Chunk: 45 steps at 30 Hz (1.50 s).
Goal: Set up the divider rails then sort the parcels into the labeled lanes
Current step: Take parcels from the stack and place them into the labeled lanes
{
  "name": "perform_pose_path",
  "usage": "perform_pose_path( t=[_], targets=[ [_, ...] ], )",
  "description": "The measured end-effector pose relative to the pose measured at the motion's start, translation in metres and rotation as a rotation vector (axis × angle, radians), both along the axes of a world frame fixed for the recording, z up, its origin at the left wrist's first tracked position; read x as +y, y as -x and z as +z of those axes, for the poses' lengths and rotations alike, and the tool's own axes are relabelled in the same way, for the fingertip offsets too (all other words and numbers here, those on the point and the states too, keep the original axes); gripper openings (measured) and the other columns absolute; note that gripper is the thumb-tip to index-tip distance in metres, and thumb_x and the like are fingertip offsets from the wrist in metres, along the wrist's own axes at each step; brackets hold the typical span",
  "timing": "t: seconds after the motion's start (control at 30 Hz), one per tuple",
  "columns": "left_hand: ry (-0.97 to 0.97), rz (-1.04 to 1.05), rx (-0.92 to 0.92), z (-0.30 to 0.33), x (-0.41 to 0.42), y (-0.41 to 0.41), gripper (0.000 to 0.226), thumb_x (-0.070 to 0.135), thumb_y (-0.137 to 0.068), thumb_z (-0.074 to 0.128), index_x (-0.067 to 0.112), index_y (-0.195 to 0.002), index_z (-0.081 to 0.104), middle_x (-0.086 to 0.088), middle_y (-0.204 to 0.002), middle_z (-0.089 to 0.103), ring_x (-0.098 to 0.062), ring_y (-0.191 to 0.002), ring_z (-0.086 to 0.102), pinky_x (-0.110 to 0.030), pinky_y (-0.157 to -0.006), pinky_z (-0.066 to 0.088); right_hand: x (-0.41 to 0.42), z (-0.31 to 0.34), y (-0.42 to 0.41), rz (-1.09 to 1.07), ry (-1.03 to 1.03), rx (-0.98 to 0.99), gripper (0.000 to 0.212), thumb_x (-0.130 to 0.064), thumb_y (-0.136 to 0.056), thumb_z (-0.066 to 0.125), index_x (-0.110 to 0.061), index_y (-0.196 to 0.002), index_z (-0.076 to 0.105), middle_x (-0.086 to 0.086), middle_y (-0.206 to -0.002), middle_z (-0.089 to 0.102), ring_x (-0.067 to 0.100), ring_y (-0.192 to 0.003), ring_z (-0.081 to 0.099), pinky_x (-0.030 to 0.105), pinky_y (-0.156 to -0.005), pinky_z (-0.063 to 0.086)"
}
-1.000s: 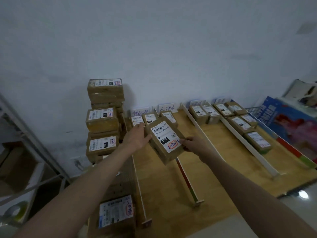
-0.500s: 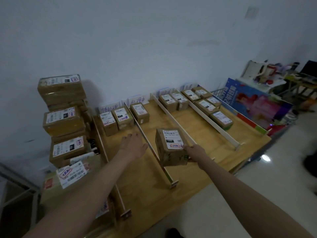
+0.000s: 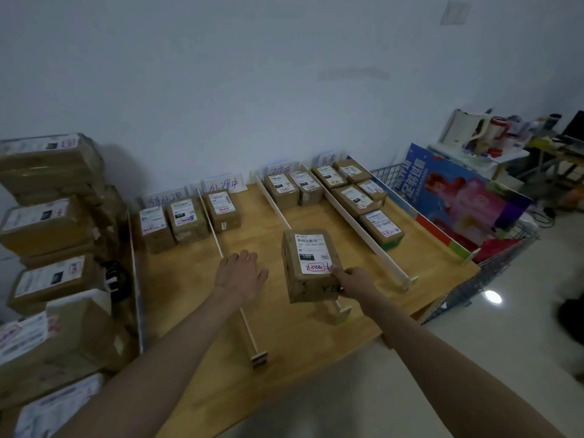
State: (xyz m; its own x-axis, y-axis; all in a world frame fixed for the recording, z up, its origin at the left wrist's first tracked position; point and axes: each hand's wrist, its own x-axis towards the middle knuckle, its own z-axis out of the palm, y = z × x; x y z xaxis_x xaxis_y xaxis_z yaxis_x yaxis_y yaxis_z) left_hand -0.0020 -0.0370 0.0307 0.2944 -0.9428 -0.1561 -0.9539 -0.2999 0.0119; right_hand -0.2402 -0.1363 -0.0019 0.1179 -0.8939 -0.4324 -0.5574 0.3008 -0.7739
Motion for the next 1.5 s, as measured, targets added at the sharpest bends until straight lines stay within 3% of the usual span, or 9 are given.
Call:
perform_pose_path(
  t=[0.2,0.33,0.57,0.73,0.87,1.07,1.3,1.43,1.5],
  targets=[
    [-0.020,0.094,0.042,-0.018,-0.036,0.069,0.055,0.052,-0.102,0.030,0.017,-0.143,0.042,-0.004,-0.141,0.048,-0.024,-0.126,0.048,-0.039,-0.104,0.038,-0.046,-0.005,0.063,0.071,0.020,-0.013,0.049,-0.045,-0.095,0.058,0.002,-0.101,0.066,0.019,-0.103,0.068,0.031,-0.097,0.067,0.054,-0.088,0.055],
    [-0.059,0.133,0.069,-0.027,-0.051,0.103,0.055,0.052,-0.102,0.029,0.016,-0.142,0.042,-0.005,-0.141,0.047,-0.025,-0.126,0.048,-0.040,-0.104,0.039,-0.070,-0.017,0.094,0.107,-0.016,-0.018,0.038,-0.046,-0.096,0.055,-0.008,-0.097,0.063,0.009,-0.099,0.066,0.026,-0.096,0.065,0.050,-0.090,0.056],
    [-0.060,0.173,0.060,-0.036,-0.083,0.114,0.056,0.053,-0.101,0.031,0.016,-0.142,0.044,-0.004,-0.141,0.048,-0.024,-0.126,0.049,-0.040,-0.104,0.039,-0.113,-0.038,0.108,0.133,-0.046,-0.010,0.047,-0.054,-0.091,0.054,-0.009,-0.097,0.067,0.012,-0.099,0.071,0.027,-0.093,0.068,0.053,-0.087,0.057],
    [-0.066,0.207,0.059,-0.048,-0.122,0.098,0.056,0.052,-0.101,0.032,0.016,-0.142,0.044,-0.005,-0.140,0.048,-0.024,-0.126,0.049,-0.040,-0.104,0.040,-0.158,-0.048,0.088,0.135,0.004,0.015,0.049,-0.052,-0.094,0.053,-0.005,-0.095,0.069,0.015,-0.096,0.070,0.030,-0.090,0.068,0.054,-0.084,0.057],
    [-0.074,0.246,0.077,-0.063,-0.163,0.078,0.056,0.051,-0.101,0.032,0.015,-0.142,0.044,-0.005,-0.140,0.049,-0.025,-0.125,0.050,-0.040,-0.103,0.040,-0.202,-0.061,0.063,0.172,0.008,0.087,0.046,-0.056,-0.096,0.048,-0.013,-0.098,0.065,0.004,-0.092,0.067,0.020,-0.085,0.064,0.043,-0.078,0.058],
    [-0.117,0.285,0.127,-0.089,-0.218,0.048,0.056,0.051,-0.101,0.032,0.014,-0.142,0.043,-0.005,-0.139,0.049,-0.025,-0.124,0.050,-0.040,-0.103,0.041,-0.269,-0.083,0.011,0.252,-0.013,0.151,0.042,-0.046,-0.100,0.049,-0.005,-0.102,0.061,0.007,-0.096,0.064,0.016,-0.080,0.058,0.026,-0.055,0.040],
    [-0.137,0.326,0.132,-0.122,-0.262,0.006,0.055,0.052,-0.101,0.033,0.015,-0.140,0.045,-0.005,-0.137,0.051,-0.024,-0.122,0.052,-0.039,-0.102,0.040,-0.329,-0.121,-0.057,0.297,-0.042,0.156,0.041,-0.045,-0.099,0.051,-0.006,-0.100,0.063,0.010,-0.097,0.068,0.023,-0.085,0.064,0.037,-0.066,0.053],
    [-0.151,0.331,0.142,-0.139,-0.275,-0.009,0.055,0.052,-0.101,0.033,0.015,-0.140,0.044,-0.005,-0.138,0.050,-0.024,-0.124,0.050,-0.039,-0.102,0.039,-0.349,-0.136,-0.082,0.344,-0.028,0.190,0.039,-0.044,-0.100,0.049,-0.008,-0.104,0.063,0.006,-0.098,0.067,0.019,-0.087,0.064,0.034,-0.067,0.056],
    [-0.154,0.335,0.152,-0.145,-0.280,-0.015,0.055,0.052,-0.101,0.033,0.015,-0.141,0.044,-0.004,-0.137,0.051,-0.024,-0.123,0.051,-0.038,-0.102,0.039,-0.356,-0.141,-0.091,0.344,-0.052,0.182,0.038,-0.041,-0.102,0.048,-0.006,-0.108,0.062,0.006,-0.103,0.066,0.017,-0.087,0.062,0.026,-0.060,0.049]
  ],
)
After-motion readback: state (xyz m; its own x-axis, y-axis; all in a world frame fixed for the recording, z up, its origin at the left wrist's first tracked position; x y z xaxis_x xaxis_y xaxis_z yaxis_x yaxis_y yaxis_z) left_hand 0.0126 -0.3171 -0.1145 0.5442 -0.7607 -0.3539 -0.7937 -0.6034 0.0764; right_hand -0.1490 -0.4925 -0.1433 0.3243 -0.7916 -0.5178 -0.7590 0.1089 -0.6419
